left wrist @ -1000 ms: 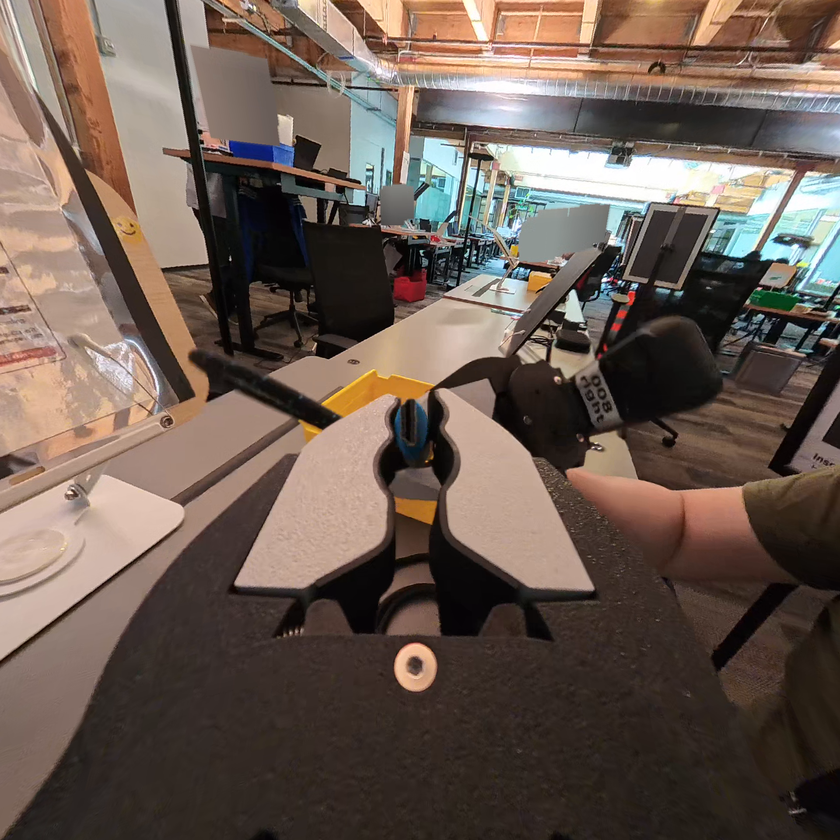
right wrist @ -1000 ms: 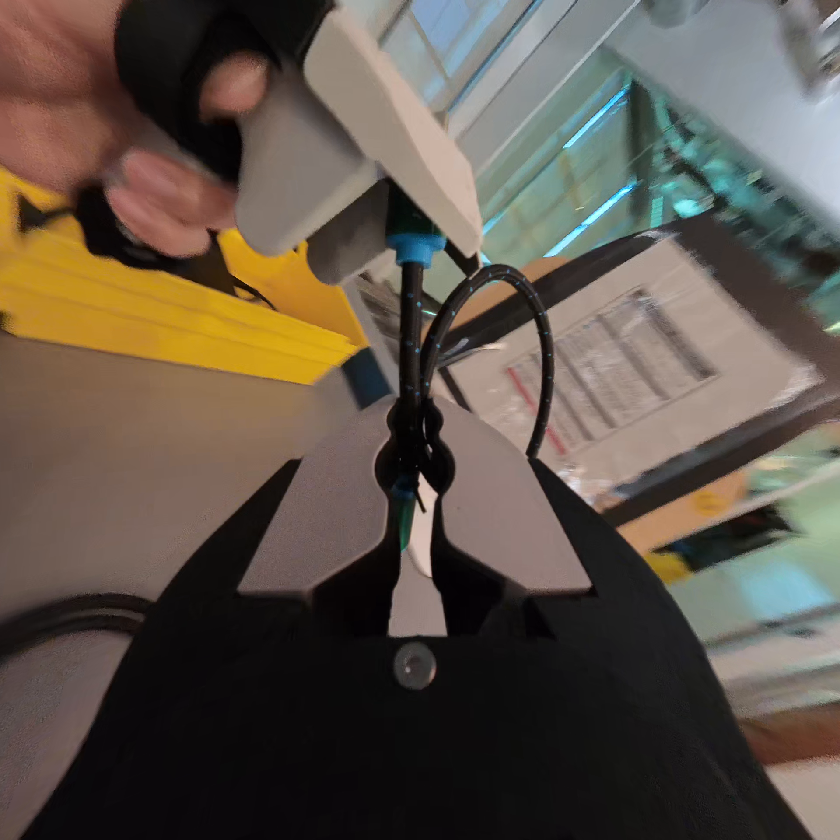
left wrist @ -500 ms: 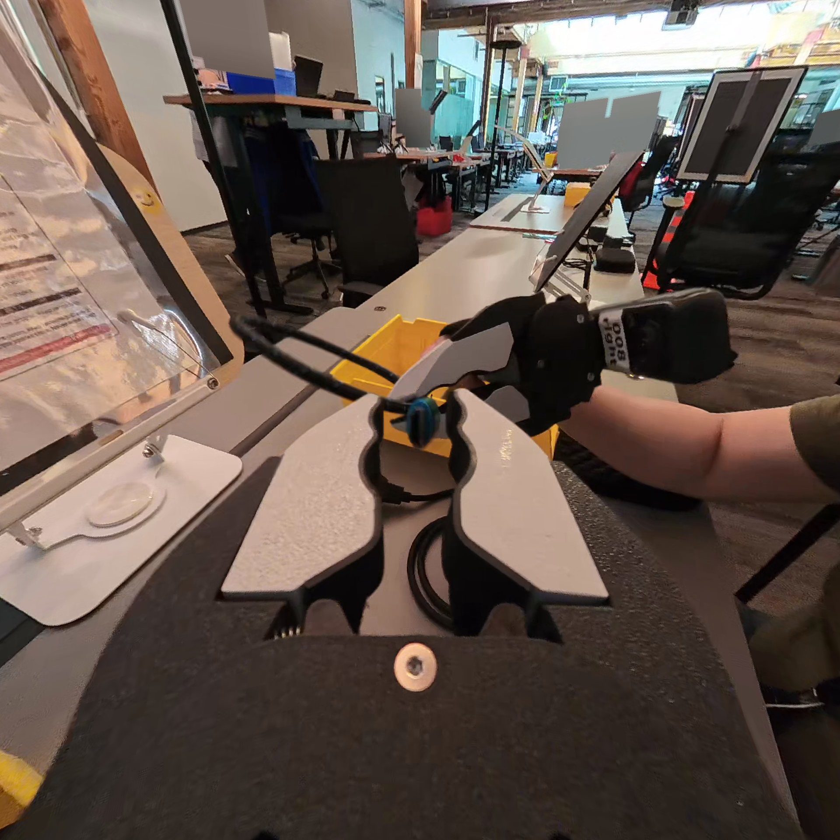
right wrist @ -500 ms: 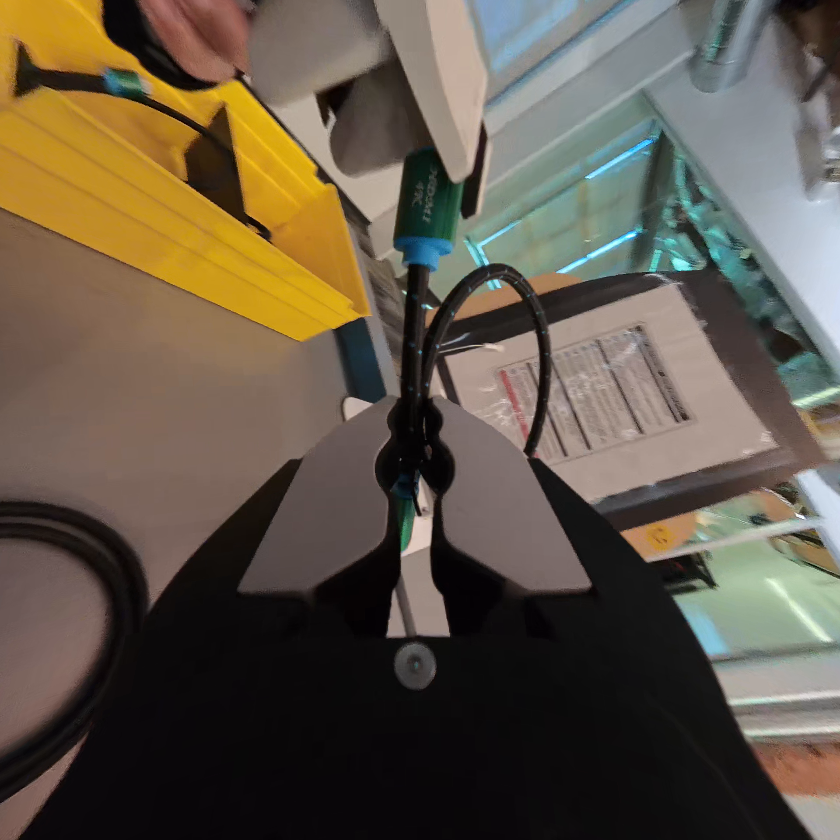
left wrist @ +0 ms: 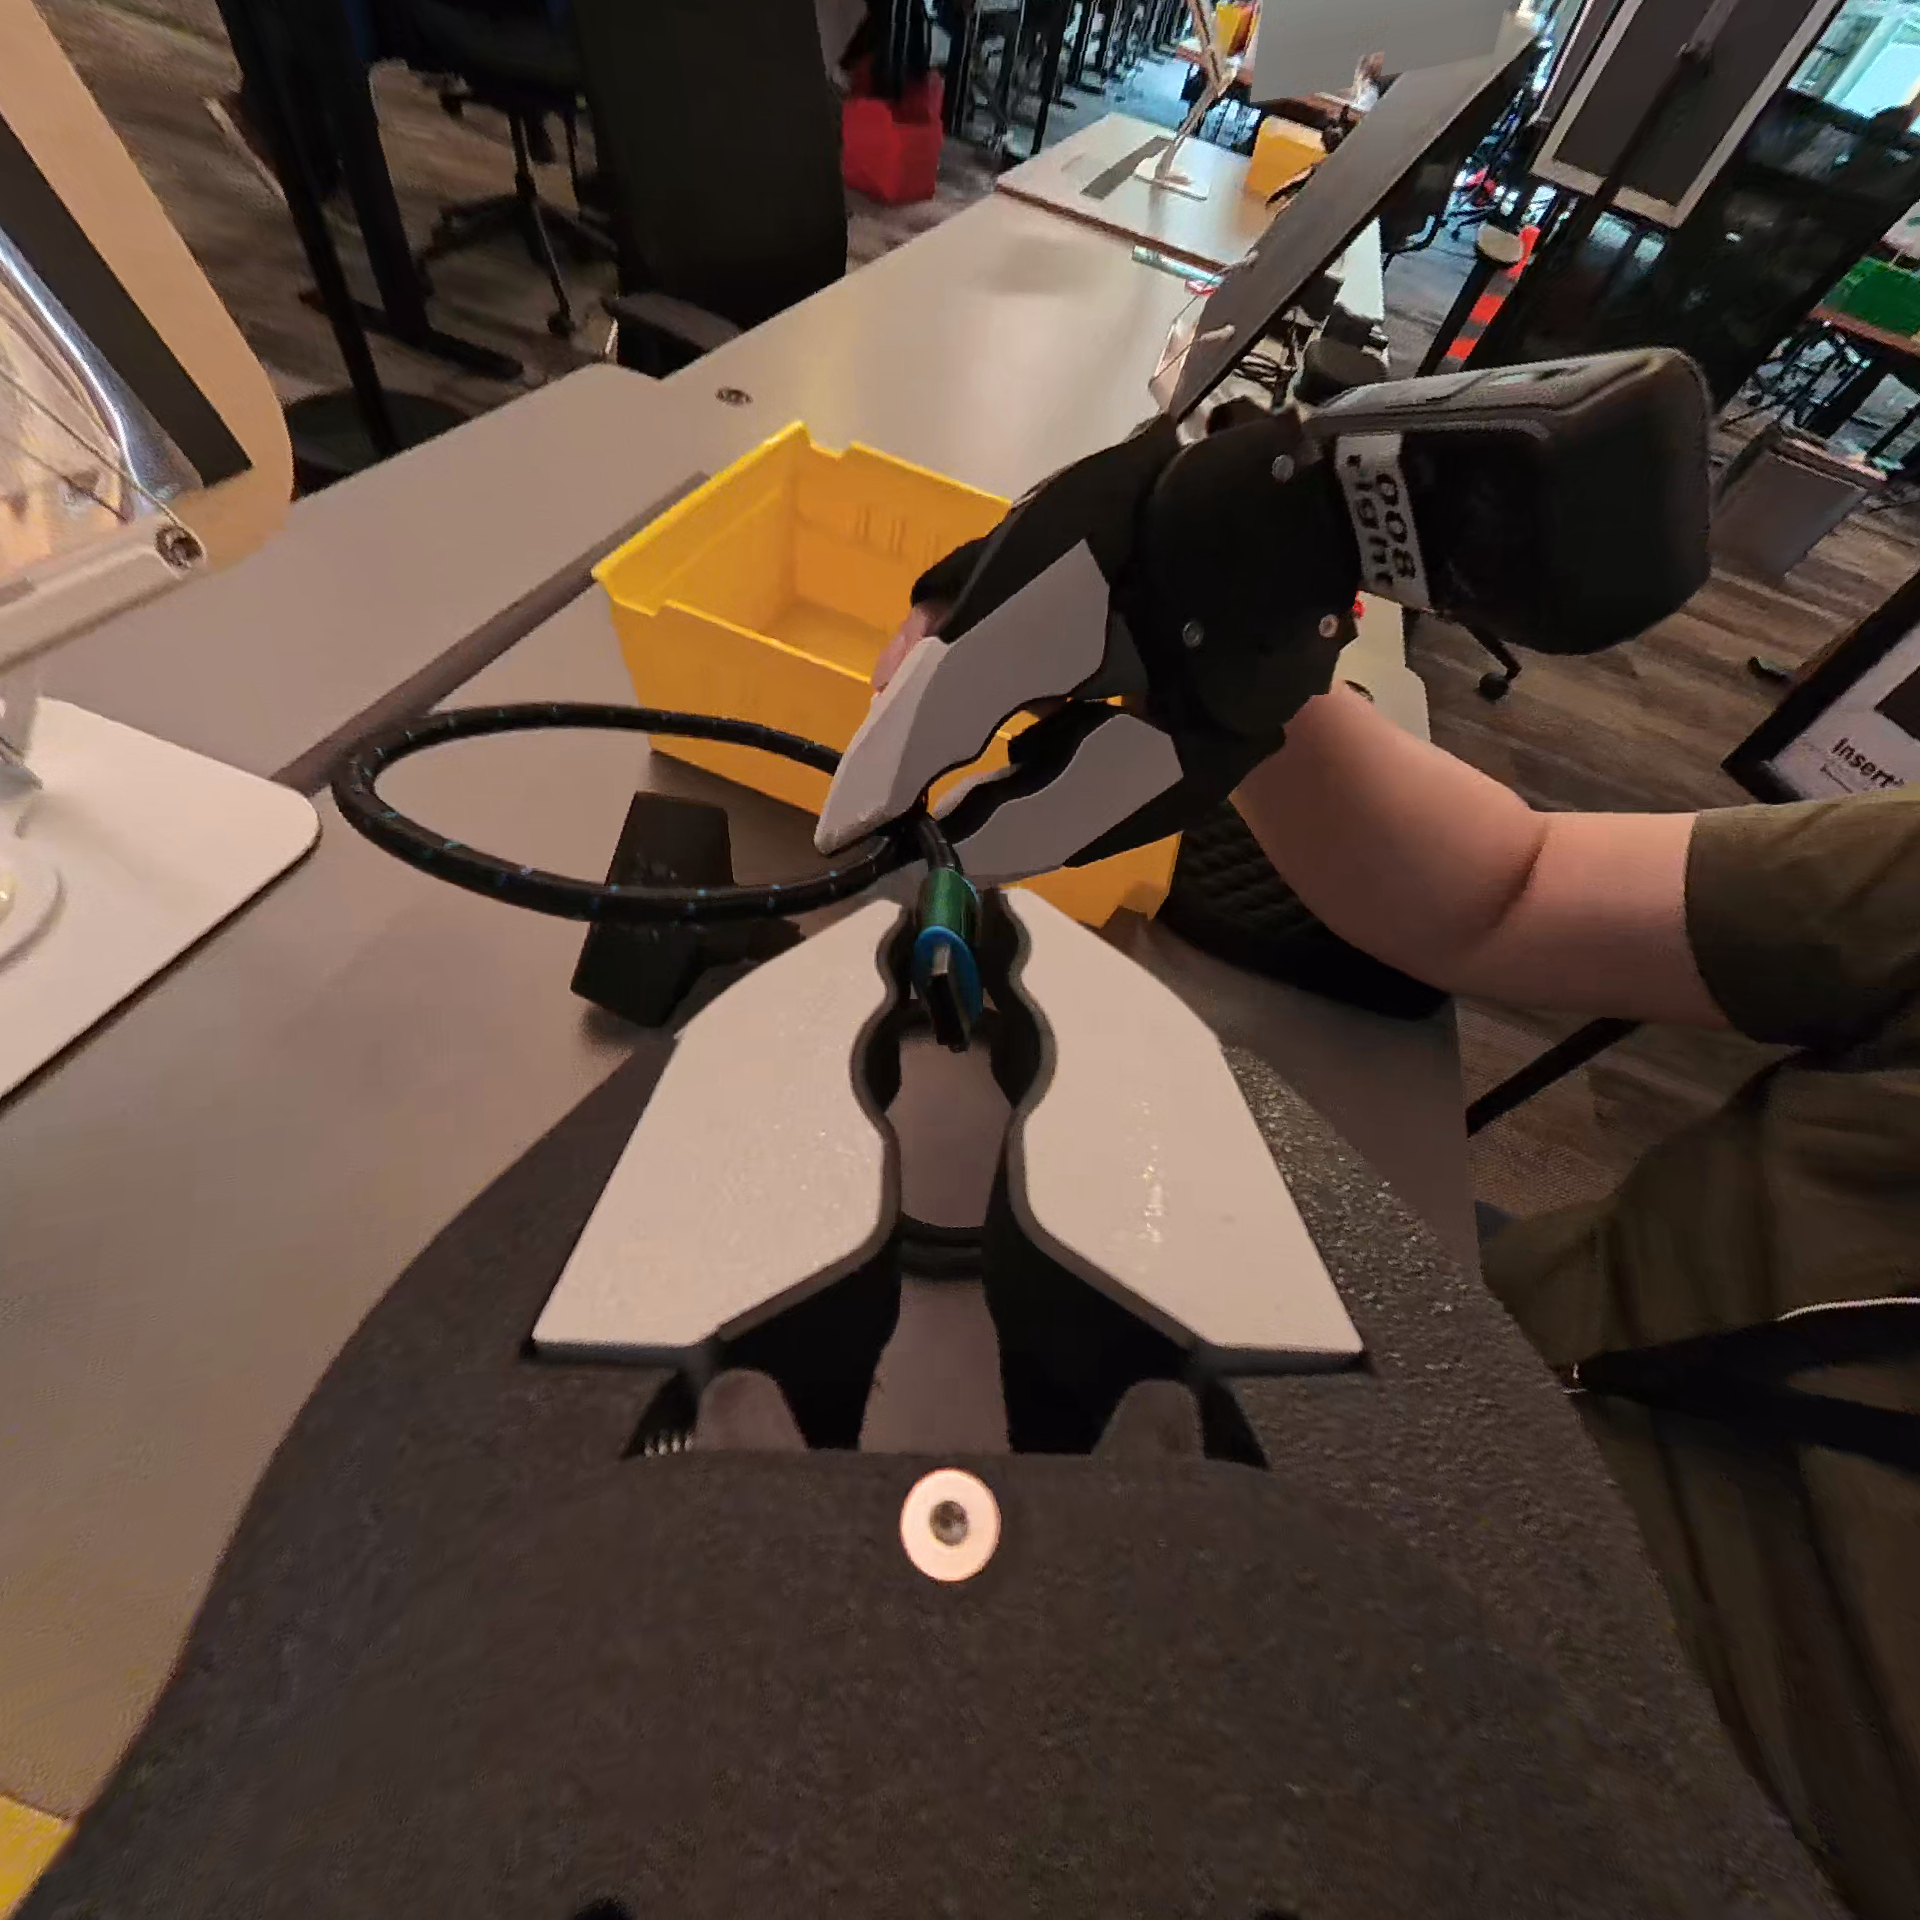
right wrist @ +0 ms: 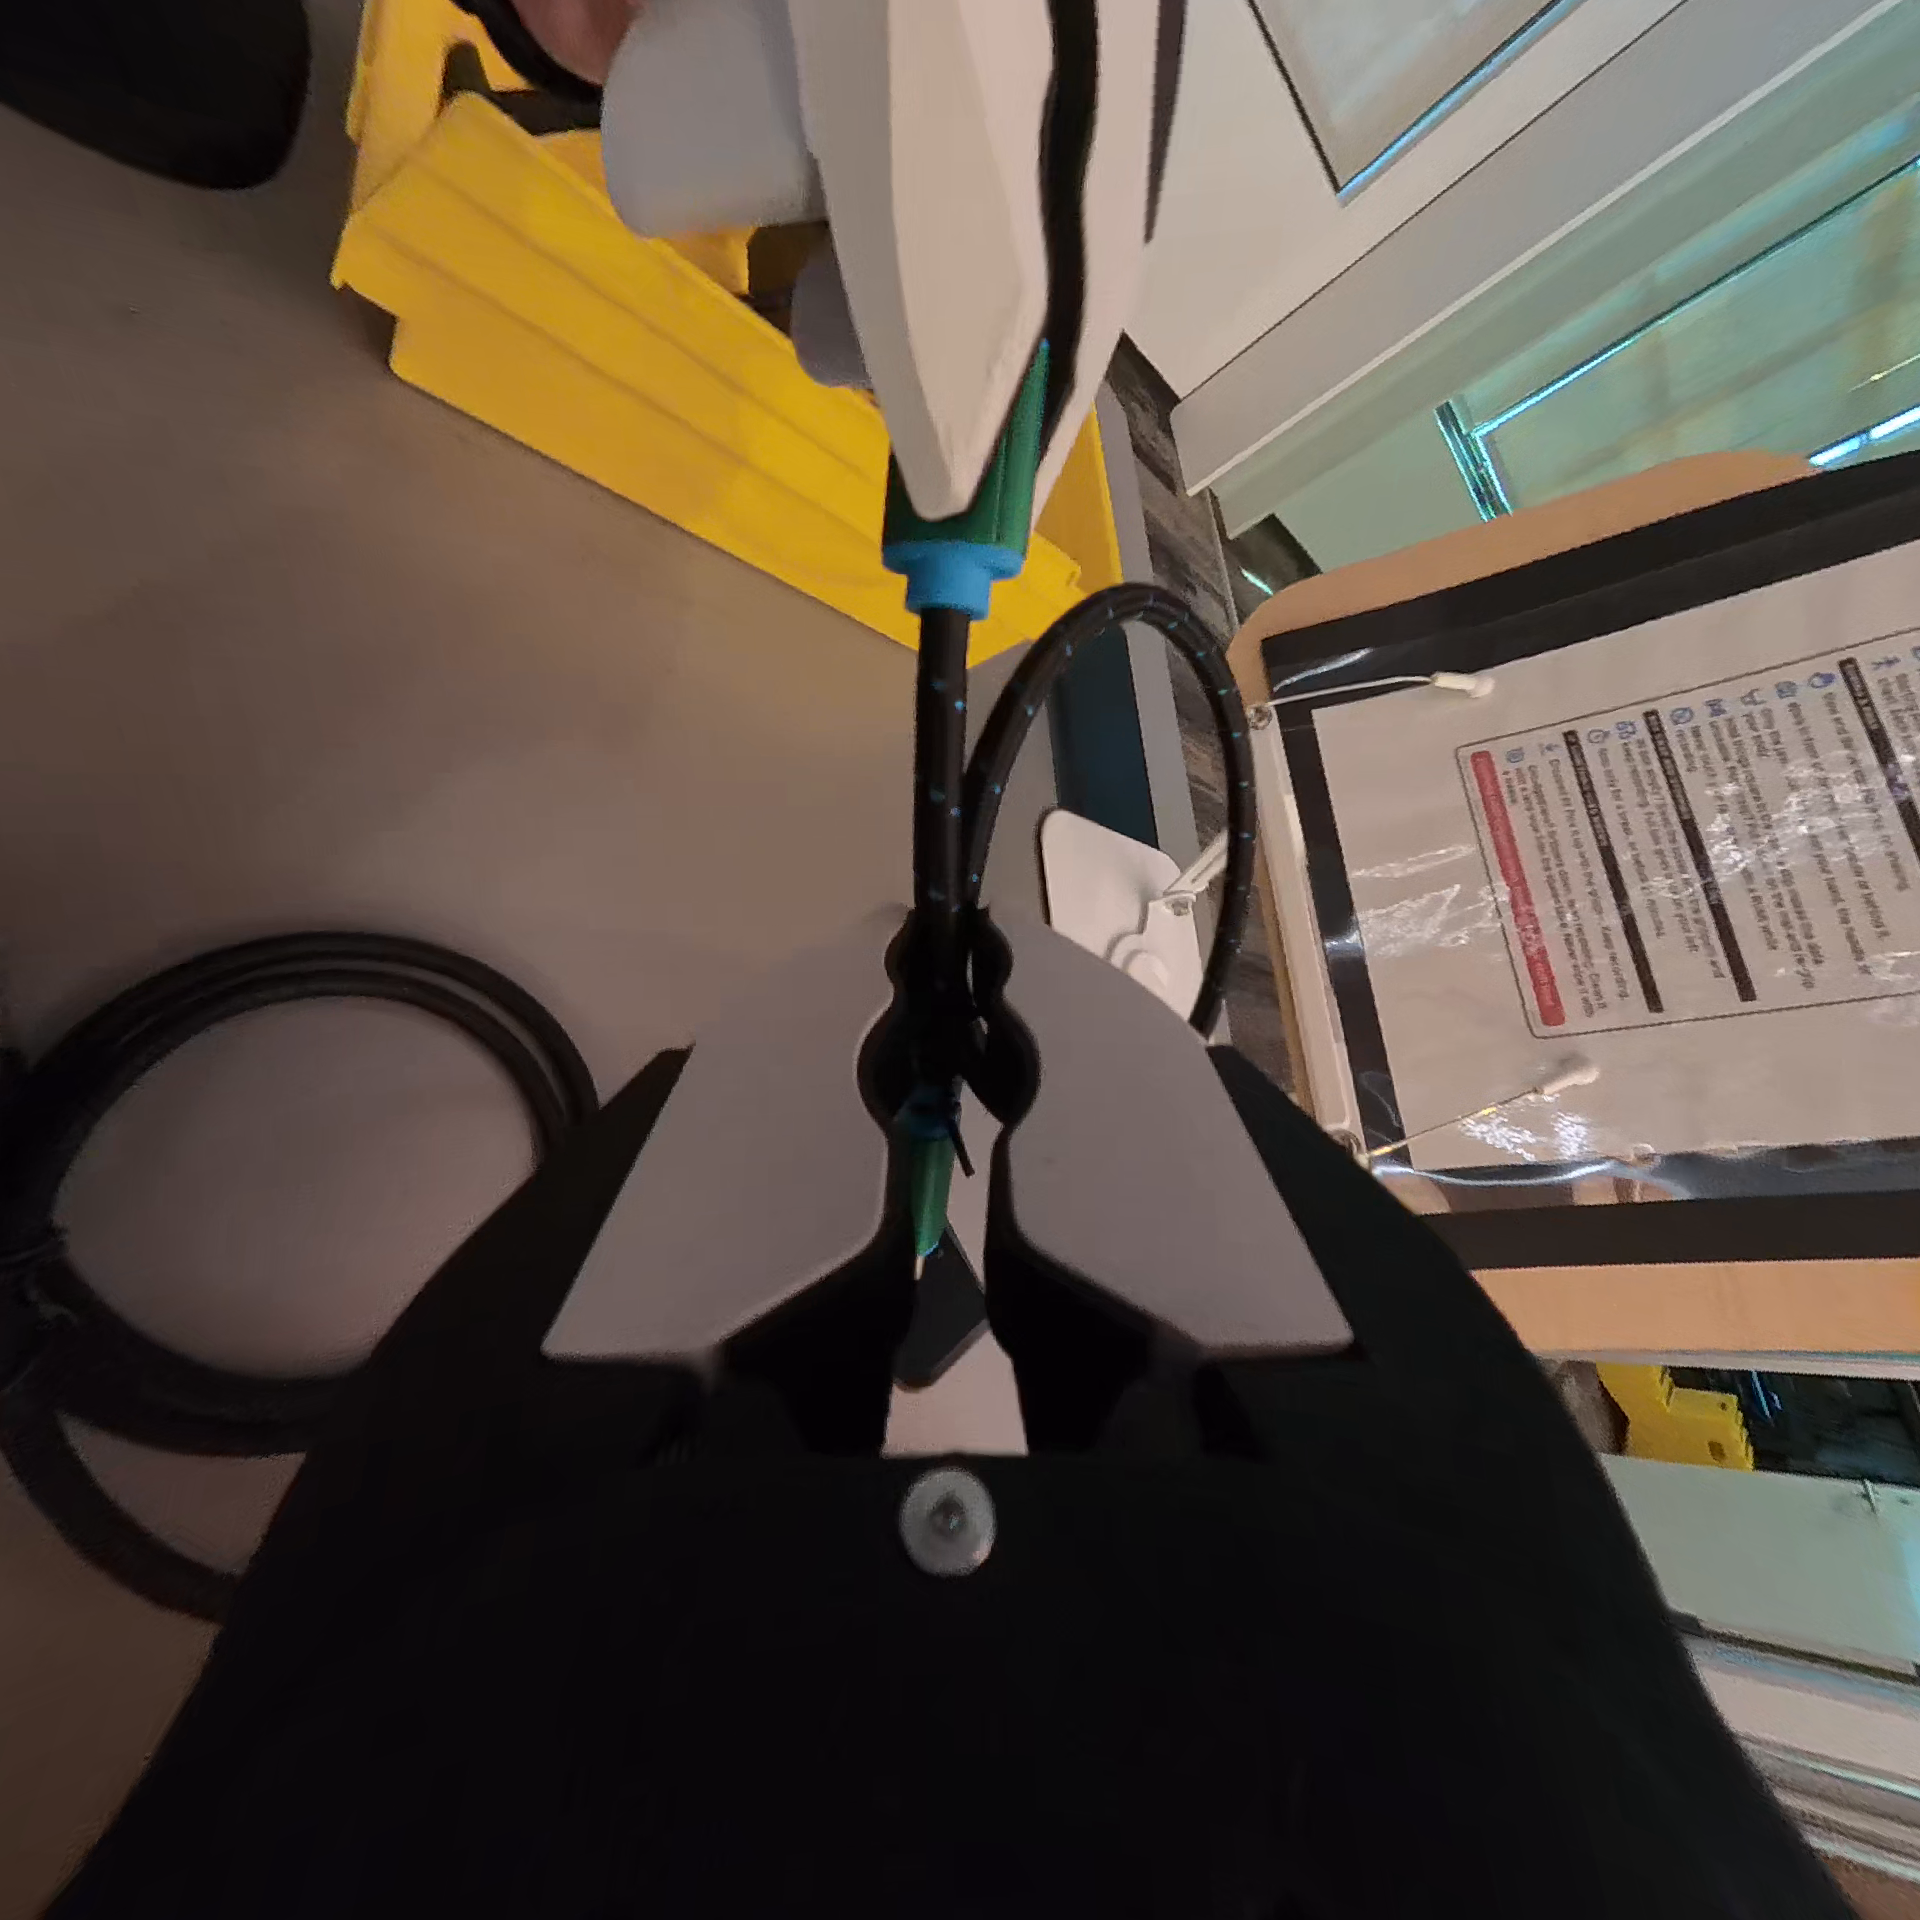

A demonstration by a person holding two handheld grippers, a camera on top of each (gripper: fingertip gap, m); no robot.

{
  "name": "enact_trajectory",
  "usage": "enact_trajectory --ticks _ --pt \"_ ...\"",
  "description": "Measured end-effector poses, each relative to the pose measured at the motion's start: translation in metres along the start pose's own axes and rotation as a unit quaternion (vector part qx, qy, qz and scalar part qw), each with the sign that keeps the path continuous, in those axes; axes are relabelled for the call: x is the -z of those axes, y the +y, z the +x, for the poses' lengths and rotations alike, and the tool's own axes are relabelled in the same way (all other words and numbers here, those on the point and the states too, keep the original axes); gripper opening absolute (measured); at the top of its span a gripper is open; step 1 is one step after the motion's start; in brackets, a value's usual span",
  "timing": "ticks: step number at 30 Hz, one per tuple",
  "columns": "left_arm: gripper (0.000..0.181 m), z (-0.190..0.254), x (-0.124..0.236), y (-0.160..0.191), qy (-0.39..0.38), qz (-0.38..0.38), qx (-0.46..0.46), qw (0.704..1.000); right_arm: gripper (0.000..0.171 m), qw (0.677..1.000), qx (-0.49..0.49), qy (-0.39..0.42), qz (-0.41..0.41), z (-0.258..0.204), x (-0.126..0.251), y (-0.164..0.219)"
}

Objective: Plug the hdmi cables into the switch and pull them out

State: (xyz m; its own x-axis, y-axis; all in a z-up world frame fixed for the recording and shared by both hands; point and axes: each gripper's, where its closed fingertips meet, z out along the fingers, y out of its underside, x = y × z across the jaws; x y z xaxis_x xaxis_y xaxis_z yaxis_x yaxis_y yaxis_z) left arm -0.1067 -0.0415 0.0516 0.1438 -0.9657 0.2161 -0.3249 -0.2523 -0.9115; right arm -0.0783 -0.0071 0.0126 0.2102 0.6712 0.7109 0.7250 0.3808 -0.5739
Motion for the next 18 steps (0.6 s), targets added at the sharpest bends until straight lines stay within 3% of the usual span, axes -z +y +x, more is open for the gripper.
enact_trajectory --ticks 3,8,10,12,14,15,16,18 --pt "0.012 -0.008 -0.004 -0.007 0.005 0.032 0.052 0.998 0.011 1.0 -0.014 0.024 -0.001 0.009 -0.001 0.004" --pt "0.012 -0.032 0.002 -0.024 0.046 0.14 0.189 0.971 0.038 0.991 -0.021 0.131 0.025 0.04 0.009 -0.009" --pt "0.012 -0.039 0.01 -0.028 0.066 0.173 0.225 0.957 0.032 0.982 -0.02 0.17 0.081 0.046 0.018 -0.034" --pt "0.012 -0.044 0.016 -0.03 0.067 0.191 0.237 0.95 0.019 0.977 -0.031 0.132 0.163 0.027 0.022 -0.066" --pt "0.012 -0.048 0.02 -0.033 0.055 0.205 0.239 0.948 0.006 0.968 -0.072 0.004 0.242 -0.015 0.014 -0.096" --pt "0.011 -0.048 0.022 -0.035 0.053 0.212 0.24 0.946 0.009 0.957 -0.123 -0.051 0.257 -0.03 0.005 -0.104" --pt "0.012 -0.046 0.023 -0.037 0.056 0.219 0.242 0.944 0.019 0.952 -0.172 -0.068 0.244 -0.035 -0.01 -0.103" --pt "0.012 -0.037 0.022 -0.041 0.078 0.224 0.247 0.94 0.026 0.951 -0.238 0.015 0.197 -0.018 -0.036 -0.079"
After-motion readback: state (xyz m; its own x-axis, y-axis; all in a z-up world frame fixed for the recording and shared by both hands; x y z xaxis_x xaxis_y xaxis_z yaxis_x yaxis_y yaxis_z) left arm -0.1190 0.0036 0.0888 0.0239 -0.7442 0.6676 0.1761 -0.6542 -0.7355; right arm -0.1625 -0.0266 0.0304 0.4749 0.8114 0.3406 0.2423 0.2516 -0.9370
